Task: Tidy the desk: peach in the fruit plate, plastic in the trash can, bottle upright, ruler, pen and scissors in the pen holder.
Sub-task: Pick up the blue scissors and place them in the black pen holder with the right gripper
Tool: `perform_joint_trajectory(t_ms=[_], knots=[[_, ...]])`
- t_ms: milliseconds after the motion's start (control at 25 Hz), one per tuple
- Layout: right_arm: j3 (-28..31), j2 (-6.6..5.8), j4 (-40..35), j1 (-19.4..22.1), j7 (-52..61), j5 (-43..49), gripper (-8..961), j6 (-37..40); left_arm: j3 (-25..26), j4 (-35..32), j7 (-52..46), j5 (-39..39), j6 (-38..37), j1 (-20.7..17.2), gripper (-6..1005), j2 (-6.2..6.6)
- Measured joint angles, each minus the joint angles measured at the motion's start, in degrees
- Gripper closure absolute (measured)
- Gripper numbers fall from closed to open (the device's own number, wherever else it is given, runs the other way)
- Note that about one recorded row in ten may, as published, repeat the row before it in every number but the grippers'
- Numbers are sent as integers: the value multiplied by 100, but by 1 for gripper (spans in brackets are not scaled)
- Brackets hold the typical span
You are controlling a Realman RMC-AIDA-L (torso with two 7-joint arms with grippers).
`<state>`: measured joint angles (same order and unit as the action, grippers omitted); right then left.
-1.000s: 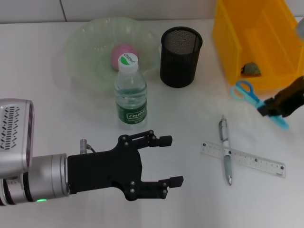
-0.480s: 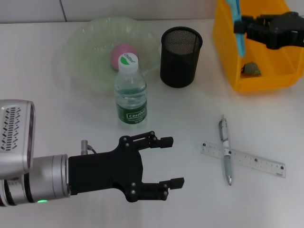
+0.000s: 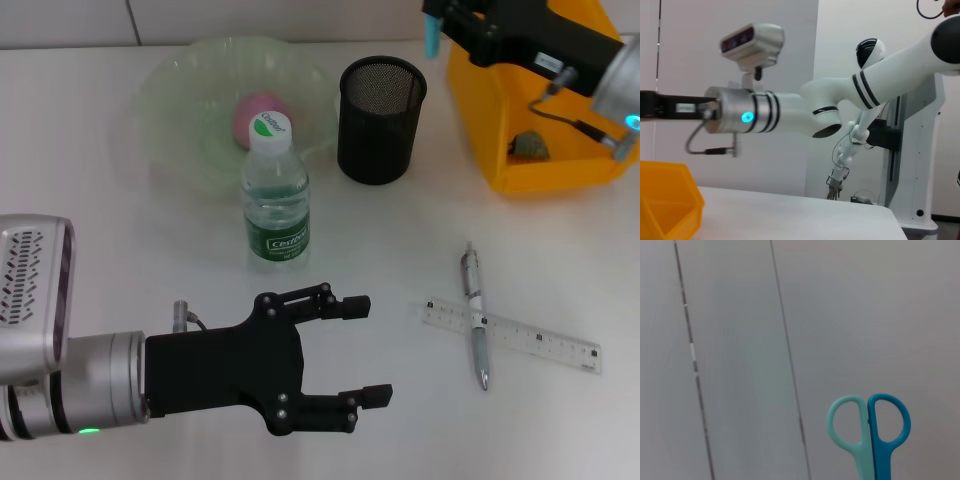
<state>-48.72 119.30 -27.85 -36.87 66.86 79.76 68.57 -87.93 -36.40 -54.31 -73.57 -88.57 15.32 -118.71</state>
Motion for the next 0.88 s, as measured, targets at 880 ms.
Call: perform_joint_trajectory(t_ms=[880], knots=[[-148,32,1413,-793,-1004,-234,642,-1310,-92,10,30,0,-66,-28,186,-3]])
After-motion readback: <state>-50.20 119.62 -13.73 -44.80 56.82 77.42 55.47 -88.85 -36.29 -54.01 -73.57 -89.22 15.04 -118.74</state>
